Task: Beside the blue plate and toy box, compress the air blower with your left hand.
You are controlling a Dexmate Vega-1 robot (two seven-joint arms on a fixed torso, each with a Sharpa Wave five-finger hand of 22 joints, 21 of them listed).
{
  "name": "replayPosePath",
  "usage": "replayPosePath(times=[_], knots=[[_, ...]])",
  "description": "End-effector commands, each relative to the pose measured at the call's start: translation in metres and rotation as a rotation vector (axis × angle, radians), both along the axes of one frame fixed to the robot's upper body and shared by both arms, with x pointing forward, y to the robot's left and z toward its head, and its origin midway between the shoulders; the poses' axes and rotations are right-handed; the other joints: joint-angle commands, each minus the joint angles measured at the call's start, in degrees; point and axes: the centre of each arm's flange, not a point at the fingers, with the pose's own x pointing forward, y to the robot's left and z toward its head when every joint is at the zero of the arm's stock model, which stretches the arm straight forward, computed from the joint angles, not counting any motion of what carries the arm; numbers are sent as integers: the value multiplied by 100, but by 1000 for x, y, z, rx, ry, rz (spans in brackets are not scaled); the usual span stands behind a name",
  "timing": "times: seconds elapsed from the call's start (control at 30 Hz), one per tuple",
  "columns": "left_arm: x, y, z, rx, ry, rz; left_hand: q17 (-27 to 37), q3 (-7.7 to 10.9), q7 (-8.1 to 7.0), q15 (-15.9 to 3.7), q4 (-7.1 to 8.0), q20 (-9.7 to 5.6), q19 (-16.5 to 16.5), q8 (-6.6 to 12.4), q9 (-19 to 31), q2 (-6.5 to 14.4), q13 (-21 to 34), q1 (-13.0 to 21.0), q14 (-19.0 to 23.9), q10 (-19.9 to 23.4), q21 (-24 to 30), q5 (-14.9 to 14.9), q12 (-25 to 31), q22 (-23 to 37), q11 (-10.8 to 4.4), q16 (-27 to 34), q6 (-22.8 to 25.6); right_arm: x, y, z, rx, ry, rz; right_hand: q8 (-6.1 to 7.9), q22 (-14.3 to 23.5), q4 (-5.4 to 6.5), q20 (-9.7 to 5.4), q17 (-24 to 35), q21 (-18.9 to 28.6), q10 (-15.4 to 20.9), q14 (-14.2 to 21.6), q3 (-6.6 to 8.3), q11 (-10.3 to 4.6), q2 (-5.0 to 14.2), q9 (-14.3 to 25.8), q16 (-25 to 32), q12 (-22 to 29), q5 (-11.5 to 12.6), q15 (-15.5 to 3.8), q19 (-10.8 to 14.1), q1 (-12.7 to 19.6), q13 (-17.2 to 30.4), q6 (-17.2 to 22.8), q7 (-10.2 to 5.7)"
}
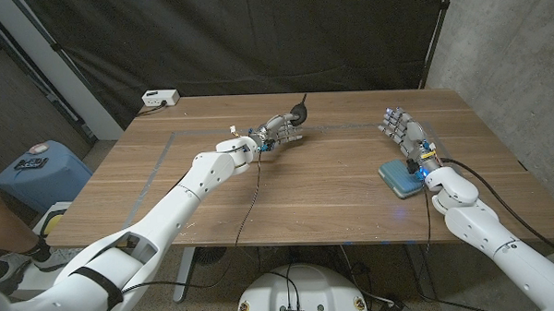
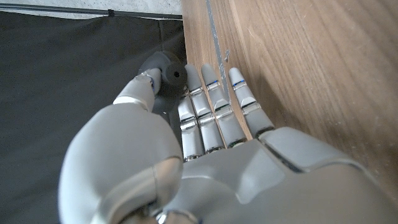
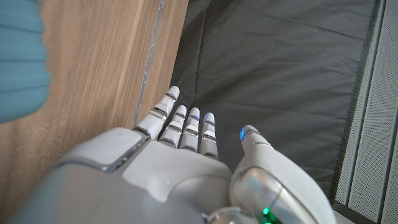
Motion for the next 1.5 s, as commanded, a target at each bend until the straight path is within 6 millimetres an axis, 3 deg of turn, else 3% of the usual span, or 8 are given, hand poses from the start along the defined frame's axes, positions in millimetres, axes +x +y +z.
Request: replayPosePath(times=[0.03, 0.57, 0.7, 1.2, 1.5], knots=[[-1, -1, 1, 5, -5, 15, 39, 6, -24, -45, -31, -3, 71, 62, 9, 0, -12, 90, 65, 144, 36, 23, 33, 1, -28, 60, 128, 0, 0, -3, 7, 6, 2, 8, 30, -16, 1, 18, -17, 49, 16, -1, -16, 6, 25, 55, 16, -3, -149, 38, -56, 18, 36, 2], [-3, 1, 4, 12, -12, 44, 126, 23, -161, -241, -66, -117, 213, 232, -87, -12, -43, 305, 333, 593, 141, -20, 68, -2, -133, 233, 583, 0, 4, -5, 12, 12, 12, 7, 30, -27, -2, 17, -18, 43, 18, 3, -5, 2, 25, 55, 13, -3, -144, 40, -55, 18, 36, 12], [-3, 2, 4, 12, -11, 42, 163, 3, -186, -289, -79, -146, 234, 272, -121, -50, -87, 361, 399, 711, 164, -47, 54, -4, -81, 291, 713, -1, 5, -6, 14, 17, 13, 8, 30, -27, 0, 18, -19, 45, 17, 3, -7, 3, 25, 56, 14, -3, -143, 40, -59, 18, 37, 10], [-8, 21, -1, 13, -10, 59, 307, -43, -187, -412, -71, -226, 281, 248, -242, -65, -141, 540, 467, 1039, 236, -166, 44, -6, -178, 430, 780, -4, 22, -9, 3, 35, 30, 6, 30, -34, -2, 17, -17, 49, 24, 7, -18, 1, 25, 57, 15, -3, -147, 47, -62, 19, 34, 12], [-9, 29, -2, 0, -12, 63, 325, -48, -170, -403, -55, -235, 270, 220, -289, -72, -113, 570, 454, 1009, 253, -201, 11, -7, -188, 431, 767, 1, 34, -5, -4, 26, 46, 7, 30, -32, 0, 19, -19, 50, 20, 10, -16, 5, 25, 56, 16, -3, -146, 44, -69, 19, 37, 12]])
